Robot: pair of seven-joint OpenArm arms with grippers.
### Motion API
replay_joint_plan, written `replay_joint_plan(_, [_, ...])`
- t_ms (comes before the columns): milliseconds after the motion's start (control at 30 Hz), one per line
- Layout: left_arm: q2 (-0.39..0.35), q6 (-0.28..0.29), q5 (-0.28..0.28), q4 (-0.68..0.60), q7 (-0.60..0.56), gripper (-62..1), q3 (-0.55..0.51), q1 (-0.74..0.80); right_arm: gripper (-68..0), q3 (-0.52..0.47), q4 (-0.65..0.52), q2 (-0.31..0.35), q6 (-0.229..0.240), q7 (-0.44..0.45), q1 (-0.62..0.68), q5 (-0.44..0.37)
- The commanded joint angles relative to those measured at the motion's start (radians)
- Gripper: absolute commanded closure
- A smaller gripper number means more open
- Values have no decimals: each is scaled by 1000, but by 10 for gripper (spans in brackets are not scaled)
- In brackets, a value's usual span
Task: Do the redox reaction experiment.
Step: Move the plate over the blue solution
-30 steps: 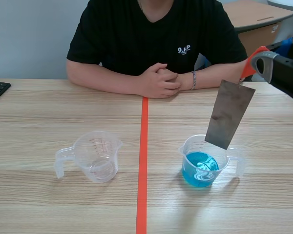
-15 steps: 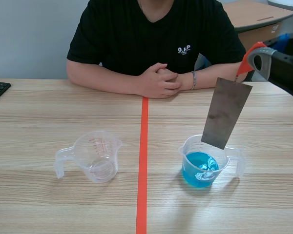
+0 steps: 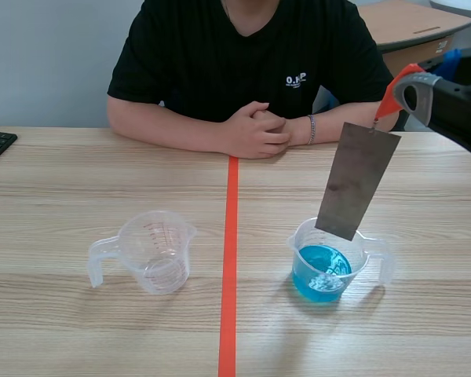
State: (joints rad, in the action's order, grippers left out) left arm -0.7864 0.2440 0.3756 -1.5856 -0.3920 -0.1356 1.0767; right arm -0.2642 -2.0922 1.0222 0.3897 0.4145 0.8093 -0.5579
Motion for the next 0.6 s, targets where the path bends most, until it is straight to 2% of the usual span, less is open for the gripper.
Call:
replay_joint_plan(0, [-38, 26, 6, -29, -11, -41, 3, -35, -15, 3, -7, 5, -3, 14, -14, -10])
replay_joint_plan(200, [-198, 124, 6, -106, -12, -41, 3, -143, -15, 3, -7, 5, -3, 14, -14, -6])
replay_joint_plan(267, [-236, 152, 6, -134, -13, -41, 3, -189, -15, 3, -7, 5, -3, 14, -14, -3])
replay_joint_plan(367, [-267, 164, 10, -173, -13, -41, 16, -268, -15, 3, -7, 5, -3, 14, -14, -3])
replay_joint_plan(467, [-282, 163, 9, -192, -12, -41, 90, -375, -15, 3, -7, 5, -3, 14, -14, -3])
replay_joint_plan(567, [-280, 162, 9, -194, -8, -41, 208, -504, -15, 3, -7, 5, -3, 14, -14, -3])
